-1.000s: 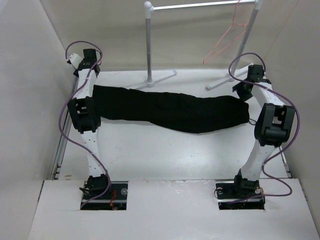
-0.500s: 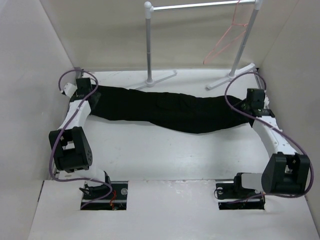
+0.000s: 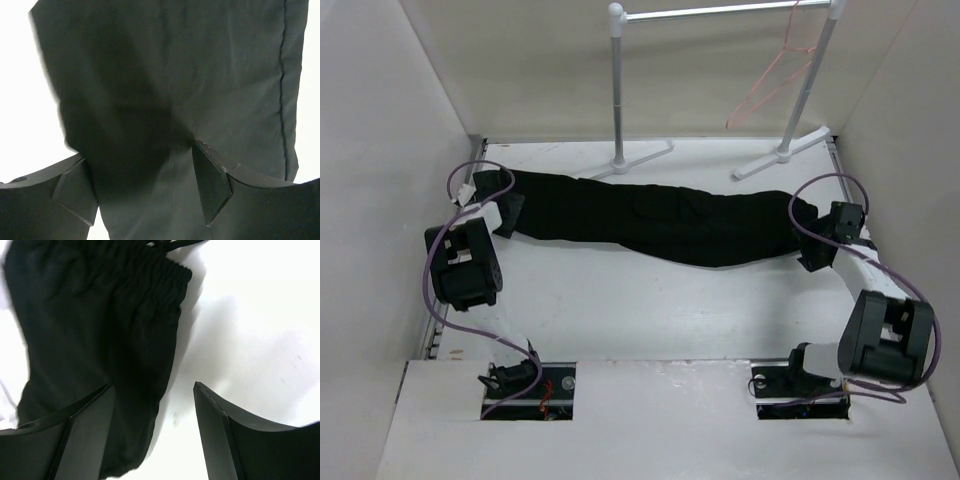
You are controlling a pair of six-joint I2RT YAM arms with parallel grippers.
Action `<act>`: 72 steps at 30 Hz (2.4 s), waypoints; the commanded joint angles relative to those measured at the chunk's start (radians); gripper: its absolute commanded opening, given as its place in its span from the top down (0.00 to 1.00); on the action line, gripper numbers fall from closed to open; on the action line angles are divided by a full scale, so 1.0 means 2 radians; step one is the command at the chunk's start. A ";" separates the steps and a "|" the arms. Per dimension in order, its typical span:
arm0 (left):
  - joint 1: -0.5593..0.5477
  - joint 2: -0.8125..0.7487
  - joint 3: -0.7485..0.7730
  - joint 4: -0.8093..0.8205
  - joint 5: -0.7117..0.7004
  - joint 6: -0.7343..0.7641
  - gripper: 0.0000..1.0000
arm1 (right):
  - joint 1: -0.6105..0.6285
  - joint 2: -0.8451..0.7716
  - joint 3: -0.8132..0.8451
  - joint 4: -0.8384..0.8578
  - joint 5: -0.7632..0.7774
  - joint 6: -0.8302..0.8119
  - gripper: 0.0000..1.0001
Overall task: Place the trousers on the hanger
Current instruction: Fold the trousers at the center of the board.
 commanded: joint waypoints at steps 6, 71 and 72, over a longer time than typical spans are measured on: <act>0.001 0.069 0.049 -0.013 -0.016 -0.004 0.64 | -0.007 0.136 0.052 0.074 0.011 0.026 0.62; -0.258 -0.247 -0.208 -0.125 -0.105 0.019 0.44 | -0.104 -0.113 0.079 -0.053 0.091 -0.009 0.95; -0.271 -0.244 -0.207 -0.125 -0.106 0.016 0.44 | -0.110 -0.128 0.100 -0.063 0.092 -0.013 0.95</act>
